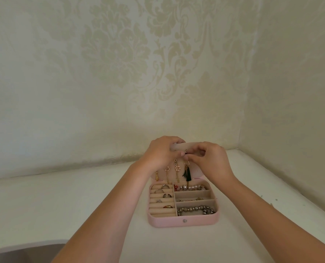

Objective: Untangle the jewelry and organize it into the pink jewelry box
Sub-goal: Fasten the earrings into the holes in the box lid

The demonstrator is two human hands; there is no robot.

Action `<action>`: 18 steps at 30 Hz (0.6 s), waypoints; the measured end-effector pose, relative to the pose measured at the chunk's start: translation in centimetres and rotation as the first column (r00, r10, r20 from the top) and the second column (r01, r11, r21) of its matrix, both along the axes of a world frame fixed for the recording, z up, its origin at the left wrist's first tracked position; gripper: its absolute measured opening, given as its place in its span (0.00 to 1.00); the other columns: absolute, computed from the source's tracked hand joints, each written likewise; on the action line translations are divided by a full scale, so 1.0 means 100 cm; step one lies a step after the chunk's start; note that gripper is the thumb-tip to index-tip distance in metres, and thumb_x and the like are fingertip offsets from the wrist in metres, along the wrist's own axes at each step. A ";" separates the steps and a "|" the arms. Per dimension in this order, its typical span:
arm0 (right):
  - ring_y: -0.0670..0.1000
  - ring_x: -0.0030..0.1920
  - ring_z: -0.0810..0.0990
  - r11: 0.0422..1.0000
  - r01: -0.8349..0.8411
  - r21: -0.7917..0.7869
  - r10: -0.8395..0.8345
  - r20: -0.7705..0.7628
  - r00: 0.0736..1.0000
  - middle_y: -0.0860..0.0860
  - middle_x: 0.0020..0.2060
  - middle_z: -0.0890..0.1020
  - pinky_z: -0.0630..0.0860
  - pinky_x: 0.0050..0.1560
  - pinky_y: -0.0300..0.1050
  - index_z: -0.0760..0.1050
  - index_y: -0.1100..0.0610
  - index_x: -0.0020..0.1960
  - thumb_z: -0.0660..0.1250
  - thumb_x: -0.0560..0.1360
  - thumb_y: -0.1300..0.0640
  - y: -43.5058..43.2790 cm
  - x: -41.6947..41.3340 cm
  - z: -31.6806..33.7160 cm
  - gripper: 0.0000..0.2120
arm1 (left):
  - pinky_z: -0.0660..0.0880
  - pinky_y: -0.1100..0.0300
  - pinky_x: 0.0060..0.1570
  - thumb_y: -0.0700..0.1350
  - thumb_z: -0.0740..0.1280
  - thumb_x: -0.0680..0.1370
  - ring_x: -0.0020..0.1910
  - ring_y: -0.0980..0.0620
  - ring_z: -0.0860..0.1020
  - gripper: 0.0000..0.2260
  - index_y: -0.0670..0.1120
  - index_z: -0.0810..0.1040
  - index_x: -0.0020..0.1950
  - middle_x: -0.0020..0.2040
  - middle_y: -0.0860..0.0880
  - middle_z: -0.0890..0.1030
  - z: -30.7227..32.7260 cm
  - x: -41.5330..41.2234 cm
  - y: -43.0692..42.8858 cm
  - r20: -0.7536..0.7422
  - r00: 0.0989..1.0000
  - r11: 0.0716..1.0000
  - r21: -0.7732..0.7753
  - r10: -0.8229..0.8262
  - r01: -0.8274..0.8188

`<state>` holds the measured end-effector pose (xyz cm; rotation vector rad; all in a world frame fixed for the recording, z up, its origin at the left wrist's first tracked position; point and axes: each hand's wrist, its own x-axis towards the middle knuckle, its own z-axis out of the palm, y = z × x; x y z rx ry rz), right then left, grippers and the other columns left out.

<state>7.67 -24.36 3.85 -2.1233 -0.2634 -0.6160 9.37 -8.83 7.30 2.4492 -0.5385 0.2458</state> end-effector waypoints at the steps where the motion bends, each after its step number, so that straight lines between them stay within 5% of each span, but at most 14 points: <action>1: 0.42 0.35 0.73 1.000 0.009 -0.002 -0.009 -0.001 1.000 0.45 0.33 0.79 0.66 0.34 0.35 0.80 0.51 0.37 0.76 0.66 0.54 -0.001 0.000 0.000 0.05 | 0.66 0.61 0.39 0.48 0.69 0.75 0.43 0.53 0.76 0.09 0.52 0.79 0.54 0.43 0.53 0.79 -0.001 0.000 -0.001 0.011 1.000 1.000 0.006 0.012 -0.012; 9: 0.51 0.42 0.75 0.986 0.077 -0.149 -0.059 0.121 0.991 0.51 0.36 0.80 0.71 0.42 0.46 0.82 0.55 0.42 0.74 0.69 0.54 -0.008 0.001 -0.004 0.05 | 0.66 0.56 0.48 0.55 0.66 0.76 0.43 0.50 0.75 0.08 0.53 0.77 0.51 0.38 0.55 0.76 -0.011 0.002 -0.007 0.119 0.988 0.993 0.041 0.101 -0.106; 18: 0.44 0.34 0.72 0.999 -0.018 0.043 0.020 -0.054 0.998 0.47 0.33 0.76 0.66 0.34 0.31 0.77 0.57 0.41 0.66 0.75 0.59 -0.011 -0.002 0.012 0.04 | 0.67 0.53 0.56 0.55 0.69 0.74 0.48 0.49 0.76 0.06 0.60 0.73 0.47 0.43 0.56 0.80 -0.015 0.006 -0.006 0.098 0.991 0.996 0.004 0.092 -0.092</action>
